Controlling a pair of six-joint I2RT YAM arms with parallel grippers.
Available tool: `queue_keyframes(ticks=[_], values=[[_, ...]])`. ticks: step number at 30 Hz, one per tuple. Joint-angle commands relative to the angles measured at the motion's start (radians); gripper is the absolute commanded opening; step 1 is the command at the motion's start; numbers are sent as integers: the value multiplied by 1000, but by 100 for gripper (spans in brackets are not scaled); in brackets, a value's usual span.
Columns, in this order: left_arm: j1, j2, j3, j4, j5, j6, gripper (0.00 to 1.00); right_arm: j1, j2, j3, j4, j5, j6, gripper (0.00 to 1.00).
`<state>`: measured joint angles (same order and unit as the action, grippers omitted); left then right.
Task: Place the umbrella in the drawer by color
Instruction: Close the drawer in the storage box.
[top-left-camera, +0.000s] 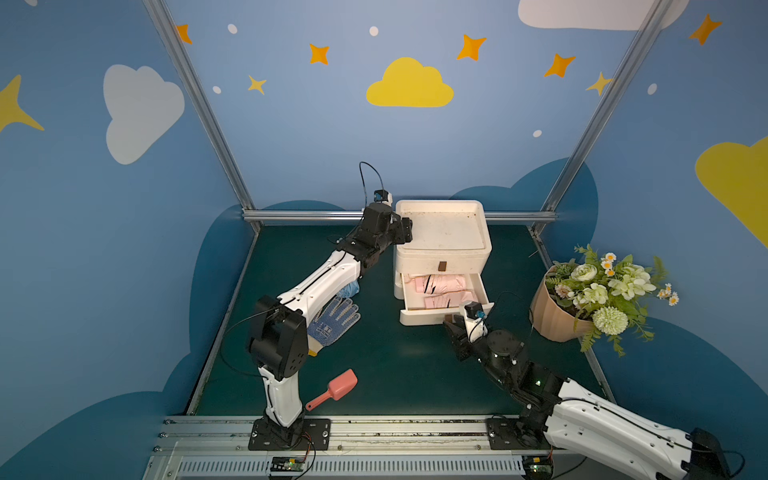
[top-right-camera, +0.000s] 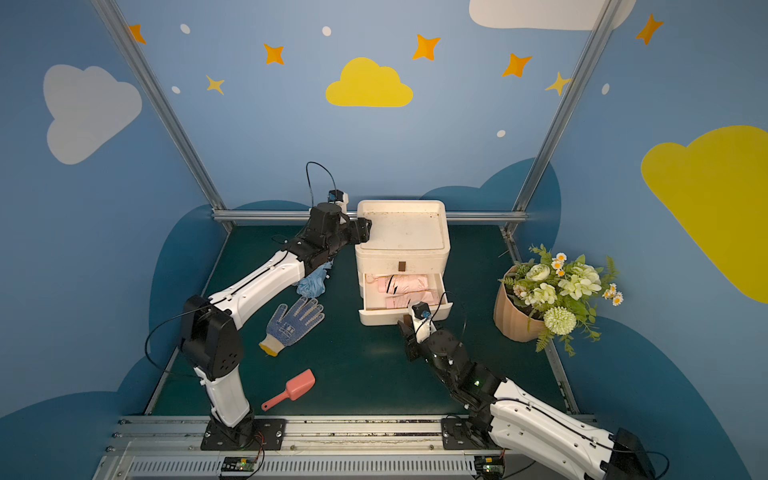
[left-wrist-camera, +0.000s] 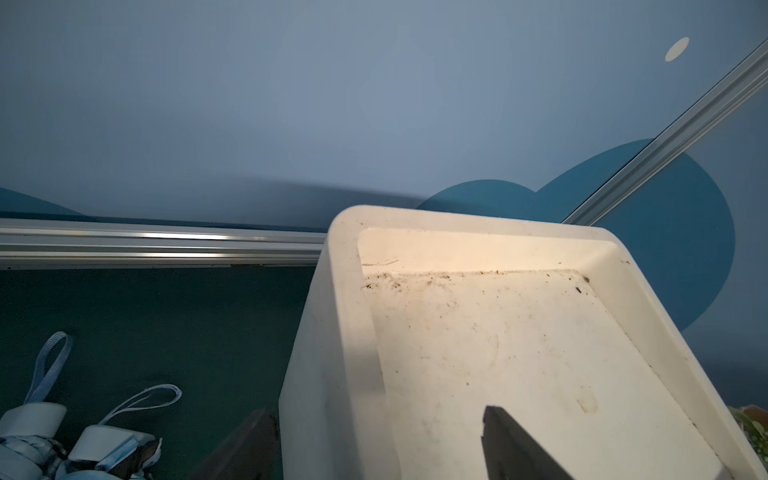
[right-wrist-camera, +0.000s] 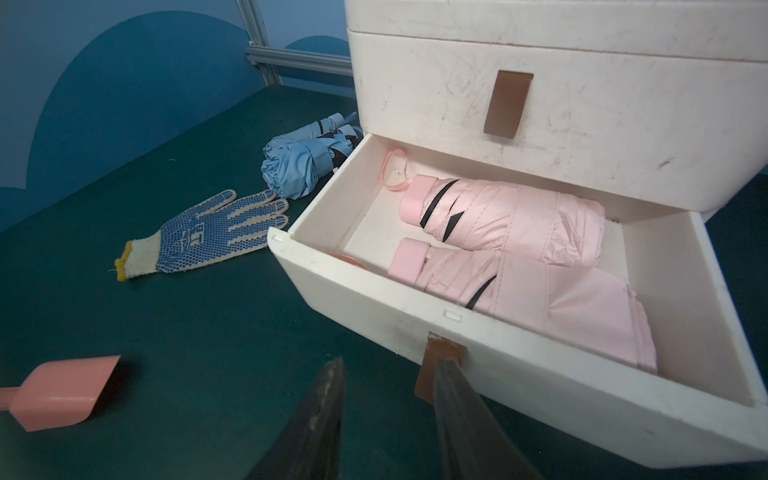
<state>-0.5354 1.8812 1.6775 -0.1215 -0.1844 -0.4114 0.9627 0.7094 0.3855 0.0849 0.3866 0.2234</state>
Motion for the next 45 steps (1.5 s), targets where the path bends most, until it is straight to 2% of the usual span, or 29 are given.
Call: queue_keyframes(ticks=[1, 9, 13, 17, 22, 24, 30, 35, 41, 45], values=[[-30, 26, 63, -54, -82, 56, 77, 29, -19, -27, -14, 79, 117, 39], [-86, 102, 158, -111, -218, 91, 70, 85, 5, -84, 20, 170, 150, 39], [-99, 129, 189, -139, -247, 84, 65, 82, 39, -103, 70, 182, 123, 39], [-108, 133, 185, -142, -245, 71, 60, 63, 82, -96, 71, 253, 182, 39], [-112, 137, 180, -141, -221, 67, 34, 28, 172, -80, 131, 190, 157, 39], [-113, 140, 185, -147, -218, 63, 27, 20, 213, -74, 175, 173, 140, 39], [-119, 113, 161, -159, -192, 28, 20, -10, 288, -5, 171, 130, 42, 37], [-123, 76, 121, -158, -200, 37, 16, -37, 299, 3, 198, 86, 43, 35], [-125, 43, 70, -139, -206, 31, 4, -66, 330, 10, 242, 46, 44, 34], [-134, 34, 57, -137, -211, 26, 3, -88, 346, 17, 268, 23, 62, 33]])
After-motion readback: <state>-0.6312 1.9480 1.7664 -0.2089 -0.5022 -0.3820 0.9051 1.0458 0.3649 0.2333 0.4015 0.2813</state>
